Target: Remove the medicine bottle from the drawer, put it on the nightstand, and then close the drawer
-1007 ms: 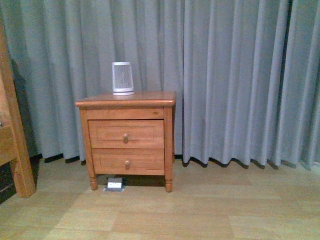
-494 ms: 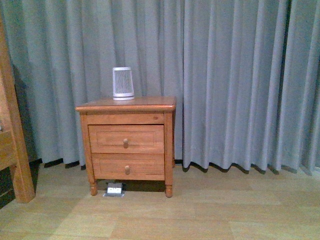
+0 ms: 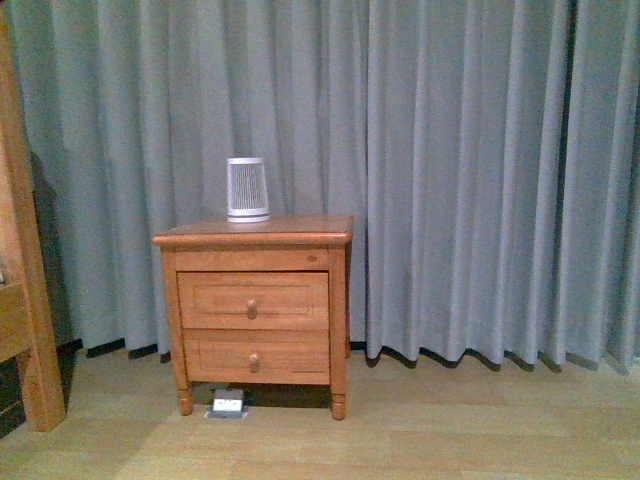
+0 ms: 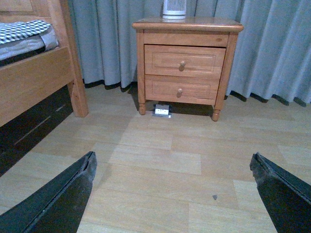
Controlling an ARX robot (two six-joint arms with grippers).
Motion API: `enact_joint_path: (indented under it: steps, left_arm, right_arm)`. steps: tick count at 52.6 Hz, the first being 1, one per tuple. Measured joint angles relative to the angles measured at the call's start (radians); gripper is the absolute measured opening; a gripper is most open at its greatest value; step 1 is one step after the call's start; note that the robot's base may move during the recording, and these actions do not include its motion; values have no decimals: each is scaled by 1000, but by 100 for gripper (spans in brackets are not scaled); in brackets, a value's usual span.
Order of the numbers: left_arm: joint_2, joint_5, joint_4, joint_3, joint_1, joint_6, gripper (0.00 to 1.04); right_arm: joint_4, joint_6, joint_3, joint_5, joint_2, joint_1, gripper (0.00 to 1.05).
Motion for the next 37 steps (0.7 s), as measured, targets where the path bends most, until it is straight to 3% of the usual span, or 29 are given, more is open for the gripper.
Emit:
enact_joint_path:
  steps: [37]
  left_arm:
    - [0, 0, 0, 0, 0, 0, 98]
  right_arm:
    - [0, 0, 0, 0, 0, 0, 98]
